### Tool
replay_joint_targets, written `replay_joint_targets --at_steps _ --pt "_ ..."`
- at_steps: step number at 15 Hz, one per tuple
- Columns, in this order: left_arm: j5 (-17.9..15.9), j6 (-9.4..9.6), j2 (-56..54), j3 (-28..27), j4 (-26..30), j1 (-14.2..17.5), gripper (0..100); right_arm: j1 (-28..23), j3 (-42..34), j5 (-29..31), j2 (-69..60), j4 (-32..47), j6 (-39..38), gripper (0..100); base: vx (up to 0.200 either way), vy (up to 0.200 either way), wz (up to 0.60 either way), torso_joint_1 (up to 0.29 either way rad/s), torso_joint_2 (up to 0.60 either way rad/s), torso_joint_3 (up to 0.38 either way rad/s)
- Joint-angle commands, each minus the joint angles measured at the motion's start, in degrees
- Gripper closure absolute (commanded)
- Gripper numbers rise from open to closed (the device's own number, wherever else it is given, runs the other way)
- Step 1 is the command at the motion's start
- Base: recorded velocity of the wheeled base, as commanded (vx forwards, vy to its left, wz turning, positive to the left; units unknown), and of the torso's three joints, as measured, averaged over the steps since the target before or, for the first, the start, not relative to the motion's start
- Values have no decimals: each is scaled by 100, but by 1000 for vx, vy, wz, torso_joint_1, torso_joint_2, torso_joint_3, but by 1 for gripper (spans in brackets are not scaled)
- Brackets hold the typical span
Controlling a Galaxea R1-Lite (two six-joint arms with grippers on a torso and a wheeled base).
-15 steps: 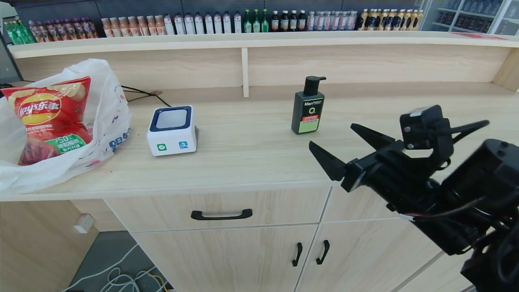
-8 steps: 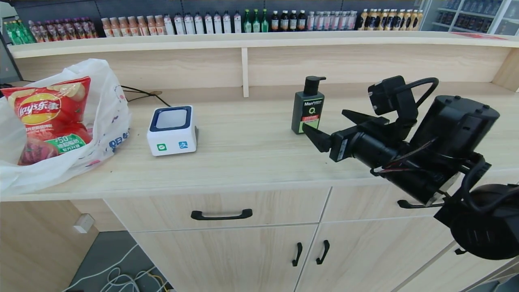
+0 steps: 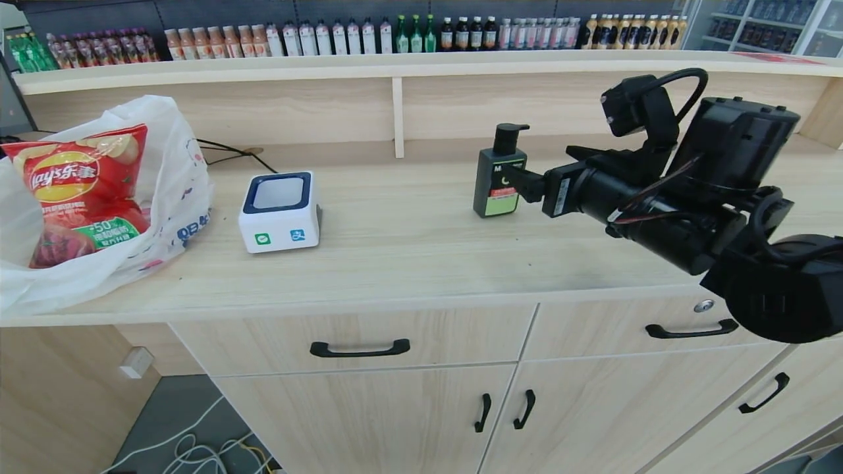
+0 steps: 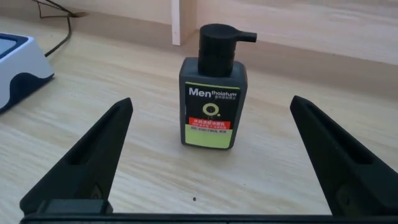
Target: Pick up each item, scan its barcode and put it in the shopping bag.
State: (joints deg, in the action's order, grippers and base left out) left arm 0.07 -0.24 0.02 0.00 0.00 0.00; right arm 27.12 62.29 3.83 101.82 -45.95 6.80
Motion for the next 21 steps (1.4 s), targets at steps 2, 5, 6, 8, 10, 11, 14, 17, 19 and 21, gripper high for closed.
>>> replay_joint_targets --at_steps 2,5,6,8,10,11,14,17,19,21 --pt "1 -2 -2 0 0 0 0 -5 318 -5 532 7 -3 0 0 0 0 0 0 0" --pt "1 -2 -2 0 0 0 0 -111 969 241 989 68 -12 0 0 0 0 0 0 0" --pt "1 -2 -2 0 0 0 0 -76 1074 180 1086 68 -65 0 0 0 0 0 0 0" --pt "1 -2 -2 0 0 0 0 -76 1127 171 1148 68 -74 0 0 0 0 0 0 0" --pt "1 -2 -2 0 0 0 0 -84 1294 171 1288 51 -91 0 0 0 0 0 0 0" --pt "1 -2 -2 0 0 0 0 -84 1338 171 1306 51 -91 0 0 0 0 0 0 0" --pt "1 -2 -2 0 0 0 0 -84 1567 189 1473 51 -162 0 0 0 0 0 0 0" --pt "-7 -2 -2 0 0 0 0 -128 1733 206 1587 51 -179 0 0 0 0 0 0 0" --pt "1 -2 -2 0 0 0 0 -137 1795 197 1622 24 -179 0 0 0 0 0 0 0" --pt "1 -2 -2 0 0 0 0 -137 1813 197 1666 16 -188 0 0 0 0 0 0 0"
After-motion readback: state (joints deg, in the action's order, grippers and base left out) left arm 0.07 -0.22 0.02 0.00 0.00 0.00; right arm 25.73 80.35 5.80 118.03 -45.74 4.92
